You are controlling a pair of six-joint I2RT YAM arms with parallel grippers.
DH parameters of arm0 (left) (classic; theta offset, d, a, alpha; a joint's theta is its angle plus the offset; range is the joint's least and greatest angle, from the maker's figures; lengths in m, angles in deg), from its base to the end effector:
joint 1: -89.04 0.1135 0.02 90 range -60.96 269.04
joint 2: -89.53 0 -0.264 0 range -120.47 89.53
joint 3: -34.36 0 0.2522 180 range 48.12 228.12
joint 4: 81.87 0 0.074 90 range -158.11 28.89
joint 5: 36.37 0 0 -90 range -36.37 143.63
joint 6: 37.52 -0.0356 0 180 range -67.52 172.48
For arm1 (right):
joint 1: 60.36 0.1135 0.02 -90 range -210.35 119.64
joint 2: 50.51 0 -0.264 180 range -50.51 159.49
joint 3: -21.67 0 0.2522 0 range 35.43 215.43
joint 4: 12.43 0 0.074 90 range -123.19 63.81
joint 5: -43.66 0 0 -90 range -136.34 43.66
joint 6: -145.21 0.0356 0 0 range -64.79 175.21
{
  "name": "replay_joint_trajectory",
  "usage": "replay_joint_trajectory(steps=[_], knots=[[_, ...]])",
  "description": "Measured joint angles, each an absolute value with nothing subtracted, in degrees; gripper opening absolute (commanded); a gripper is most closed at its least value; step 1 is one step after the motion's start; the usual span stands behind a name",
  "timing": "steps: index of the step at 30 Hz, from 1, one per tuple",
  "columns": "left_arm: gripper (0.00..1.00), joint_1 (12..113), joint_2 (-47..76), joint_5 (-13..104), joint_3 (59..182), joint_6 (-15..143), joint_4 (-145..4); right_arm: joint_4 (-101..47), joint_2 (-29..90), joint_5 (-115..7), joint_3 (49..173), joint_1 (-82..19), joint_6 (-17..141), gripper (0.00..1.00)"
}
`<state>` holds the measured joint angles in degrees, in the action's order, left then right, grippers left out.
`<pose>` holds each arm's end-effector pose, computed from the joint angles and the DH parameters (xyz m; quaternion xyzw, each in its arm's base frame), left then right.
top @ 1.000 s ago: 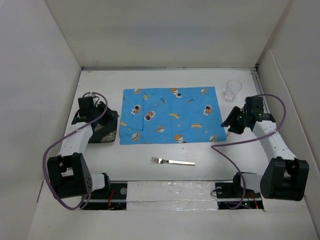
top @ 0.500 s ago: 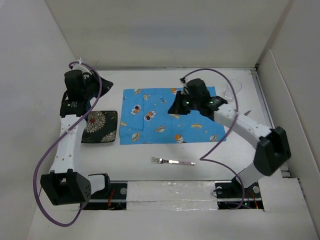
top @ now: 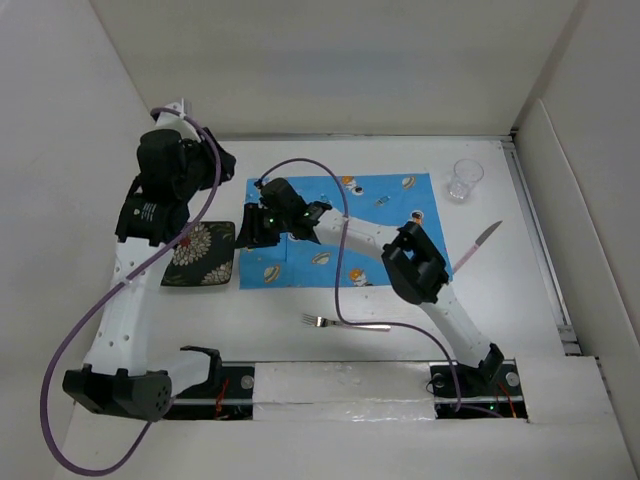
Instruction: Set the dinner table for one person
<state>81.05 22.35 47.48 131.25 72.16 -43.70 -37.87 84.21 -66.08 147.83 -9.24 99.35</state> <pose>0.2420 -0.0378 0.4657 -0.0422 0.7559 -0.1954 0.6235 0.3323 0.4312 0.2034 -0.1333 0.8634 0.4437 0.1999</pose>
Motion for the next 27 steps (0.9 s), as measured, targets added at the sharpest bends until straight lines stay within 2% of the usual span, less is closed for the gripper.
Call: replay_joint_trajectory(steps=[6,12,27], knots=[[0.36,71.00,25.96,48.22,125.35,73.50,-38.72,-41.28,92.78,-63.20,159.55,-6.60,101.62,0.51],[0.36,67.63,26.81,49.49,125.37,74.26,-38.39,-43.23,96.97,-61.62,165.54,-5.90,104.51,0.50],[0.35,63.15,27.73,51.96,125.37,74.37,-38.30,-45.44,100.71,-60.79,167.85,-4.98,108.92,0.47]])
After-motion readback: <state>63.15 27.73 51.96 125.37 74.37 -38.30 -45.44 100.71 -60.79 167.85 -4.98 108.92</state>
